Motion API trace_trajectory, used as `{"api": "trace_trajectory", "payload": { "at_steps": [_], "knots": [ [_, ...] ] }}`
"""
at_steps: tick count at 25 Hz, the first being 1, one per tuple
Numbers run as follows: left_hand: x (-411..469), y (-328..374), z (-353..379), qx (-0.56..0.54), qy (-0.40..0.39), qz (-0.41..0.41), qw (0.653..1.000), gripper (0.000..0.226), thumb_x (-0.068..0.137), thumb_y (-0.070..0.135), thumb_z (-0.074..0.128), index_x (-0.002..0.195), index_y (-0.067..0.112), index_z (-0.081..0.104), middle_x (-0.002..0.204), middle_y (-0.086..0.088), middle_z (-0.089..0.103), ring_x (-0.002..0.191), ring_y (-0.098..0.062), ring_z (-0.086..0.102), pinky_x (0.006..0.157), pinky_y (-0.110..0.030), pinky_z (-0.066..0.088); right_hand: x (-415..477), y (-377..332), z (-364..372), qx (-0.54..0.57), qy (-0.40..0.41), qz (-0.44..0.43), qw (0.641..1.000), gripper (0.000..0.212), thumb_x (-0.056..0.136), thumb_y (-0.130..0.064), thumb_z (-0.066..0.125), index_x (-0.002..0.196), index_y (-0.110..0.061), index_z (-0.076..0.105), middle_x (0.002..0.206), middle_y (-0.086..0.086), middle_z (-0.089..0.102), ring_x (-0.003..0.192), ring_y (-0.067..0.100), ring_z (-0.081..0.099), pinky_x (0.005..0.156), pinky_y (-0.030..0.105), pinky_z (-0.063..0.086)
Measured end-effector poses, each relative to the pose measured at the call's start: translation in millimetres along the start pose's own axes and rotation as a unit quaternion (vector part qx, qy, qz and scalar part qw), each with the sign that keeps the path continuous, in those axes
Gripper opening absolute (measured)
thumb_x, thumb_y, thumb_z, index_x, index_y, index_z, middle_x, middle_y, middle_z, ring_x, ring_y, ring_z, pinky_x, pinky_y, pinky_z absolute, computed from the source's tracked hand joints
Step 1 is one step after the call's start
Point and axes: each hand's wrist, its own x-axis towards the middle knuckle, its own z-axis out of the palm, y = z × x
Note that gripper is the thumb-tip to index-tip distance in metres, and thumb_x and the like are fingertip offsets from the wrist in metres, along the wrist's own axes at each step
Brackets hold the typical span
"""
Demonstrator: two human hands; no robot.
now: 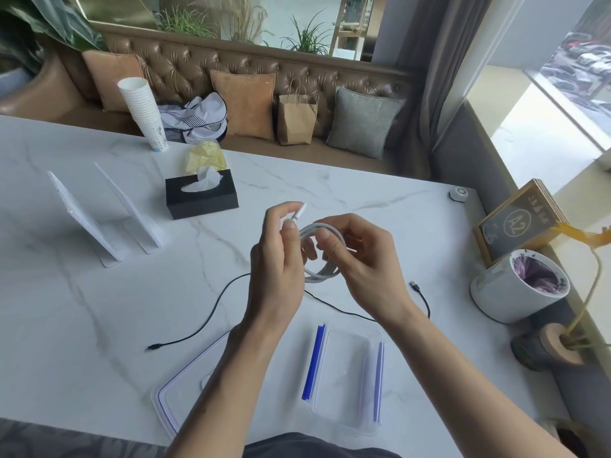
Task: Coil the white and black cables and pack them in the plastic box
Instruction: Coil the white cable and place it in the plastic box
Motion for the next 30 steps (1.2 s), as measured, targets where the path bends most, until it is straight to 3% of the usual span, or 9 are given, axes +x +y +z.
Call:
{"api": "trace_trajectory", "payload": {
  "at_steps": [3,6,9,14,18,21,23,27,30],
  "knots": [
    [4.8,3.3,-1.6,0.002,-0.036,-0.009,0.999,0.033,0.102,0.035,0.038,0.091,0.023,0.067,0.066,0.008,0.060,0.062,-0.011,0.056,0.061,-0.033,0.049,0.8,4.7,0.0,-0.026,0.042,-0.028,0.998,0.010,0.097,-0.013,0.061,0.094,-0.010,0.070,0.083,0.003,0.071,0.073,0.022,0.065,0.068,0.046,0.055],
    [6.3,5.8,-7.1,-0.071,-0.117,-0.035,0.990,0.034,0.096,0.045,0.046,0.084,0.025,0.070,0.064,0.012,0.054,0.064,-0.013,0.046,0.060,-0.031,0.039,6.8,5.2,-4.4,-0.041,0.064,-0.043,0.996,0.012,0.097,-0.017,0.059,0.094,-0.012,0.070,0.088,0.001,0.074,0.085,0.023,0.073,0.076,0.054,0.055],
    [7.3,9.6,-10.3,-0.100,-0.158,-0.034,0.982,0.023,0.098,0.034,0.052,0.090,0.029,0.073,0.067,-0.001,0.048,0.067,-0.020,0.038,0.061,-0.034,0.033,10.7,5.6,-6.6,-0.066,0.068,-0.045,0.995,0.012,0.098,-0.018,0.059,0.094,-0.014,0.069,0.089,-0.002,0.074,0.088,0.020,0.073,0.076,0.053,0.055],
    [4.8,9.1,-1.7,-0.078,-0.087,-0.017,0.993,0.024,0.102,0.023,0.046,0.096,0.026,0.069,0.066,0.024,0.061,0.065,0.002,0.049,0.063,-0.015,0.038,12.5,7.9,-3.7,-0.106,0.074,-0.053,0.990,0.012,0.098,-0.019,0.059,0.096,-0.015,0.070,0.092,-0.001,0.071,0.087,0.017,0.070,0.068,0.034,0.053],
    [3.0,5.5,2.4,-0.145,-0.100,-0.035,0.984,0.028,0.102,0.024,0.043,0.082,0.021,0.062,0.067,0.015,0.048,0.068,-0.006,0.042,0.068,-0.024,0.035,14.3,4.1,-4.8,0.035,0.049,-0.023,0.998,0.017,0.100,-0.011,0.055,0.100,0.001,0.067,0.081,0.009,0.068,0.069,0.015,0.062,0.065,0.025,0.051],
    [2.6,2.8,5.6,-0.257,-0.112,-0.079,0.957,0.022,0.099,0.024,0.045,0.107,0.013,0.063,0.072,0.004,0.049,0.075,-0.013,0.044,0.080,-0.038,0.038,15.4,1.2,-3.3,0.164,0.018,0.026,0.986,0.019,0.101,-0.013,0.051,0.106,0.001,0.063,0.075,0.015,0.061,0.067,0.027,0.053,0.062,0.029,0.046],
    [2.8,-0.4,7.4,-0.266,-0.108,-0.095,0.953,0.026,0.098,0.024,0.046,0.121,0.018,0.059,0.073,0.005,0.052,0.078,-0.014,0.047,0.086,-0.038,0.040,13.0,2.8,-2.9,0.130,0.013,0.008,0.991,0.016,0.104,-0.010,0.046,0.111,-0.002,0.058,0.071,0.018,0.060,0.065,0.029,0.056,0.060,0.035,0.048],
    [4.0,0.2,8.5,-0.244,-0.100,-0.095,0.960,0.022,0.103,0.015,0.042,0.115,0.012,0.060,0.074,0.004,0.051,0.076,-0.009,0.052,0.081,-0.030,0.039,4.5,8.9,-5.2,-0.011,-0.003,-0.058,0.998,0.023,0.103,-0.001,0.039,0.107,-0.007,0.060,0.086,0.013,0.067,0.085,0.033,0.064,0.071,0.053,0.053],
    [5.9,-2.1,6.7,-0.246,-0.093,-0.108,0.959,0.024,0.104,0.015,0.039,0.110,0.013,0.063,0.083,-0.005,0.053,0.077,-0.012,0.048,0.076,-0.028,0.039,-0.2,9.7,-6.6,-0.062,-0.007,-0.055,0.997,0.021,0.097,-0.003,0.053,0.107,-0.014,0.067,0.102,0.003,0.071,0.095,0.021,0.067,0.074,0.033,0.056]
  ]
}}
